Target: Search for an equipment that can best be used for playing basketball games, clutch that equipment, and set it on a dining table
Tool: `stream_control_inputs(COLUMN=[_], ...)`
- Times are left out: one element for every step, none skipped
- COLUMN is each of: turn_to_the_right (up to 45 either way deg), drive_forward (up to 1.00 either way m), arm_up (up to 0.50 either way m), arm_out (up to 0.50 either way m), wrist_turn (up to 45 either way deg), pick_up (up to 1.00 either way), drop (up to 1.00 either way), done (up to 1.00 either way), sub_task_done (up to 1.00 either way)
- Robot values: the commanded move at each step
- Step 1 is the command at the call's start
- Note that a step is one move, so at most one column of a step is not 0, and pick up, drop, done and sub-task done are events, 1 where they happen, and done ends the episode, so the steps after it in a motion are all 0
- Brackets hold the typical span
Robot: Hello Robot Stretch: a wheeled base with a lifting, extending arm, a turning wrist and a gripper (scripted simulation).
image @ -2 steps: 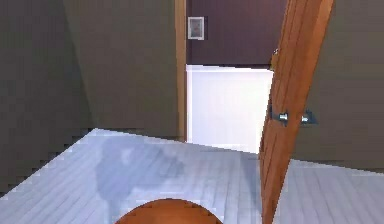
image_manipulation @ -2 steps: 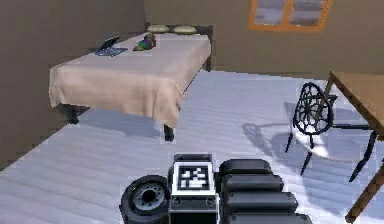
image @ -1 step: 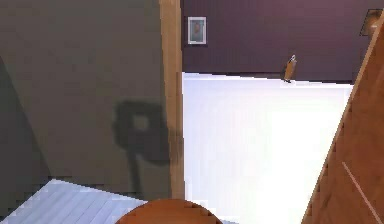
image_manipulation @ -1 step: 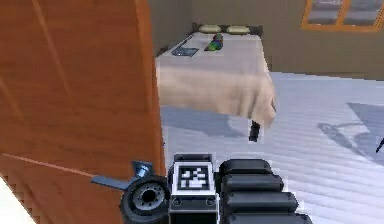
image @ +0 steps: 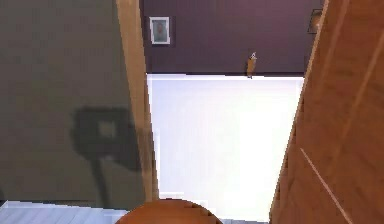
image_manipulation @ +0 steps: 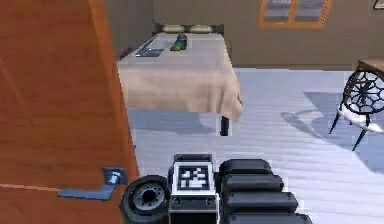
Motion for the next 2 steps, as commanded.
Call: stream_control_inputs(turn_to_the_right=[0.0,0.0], drive_forward=[1.00,0.30], arm_up=[0.00,0.00], arm_out=[0.00,0.00], wrist_turn=[0.0,0.0], pick_up=[0.00,0.00], drop=[0.00,0.00], done=[0.00,0.00], sub_task_done=[0.00,0.00])
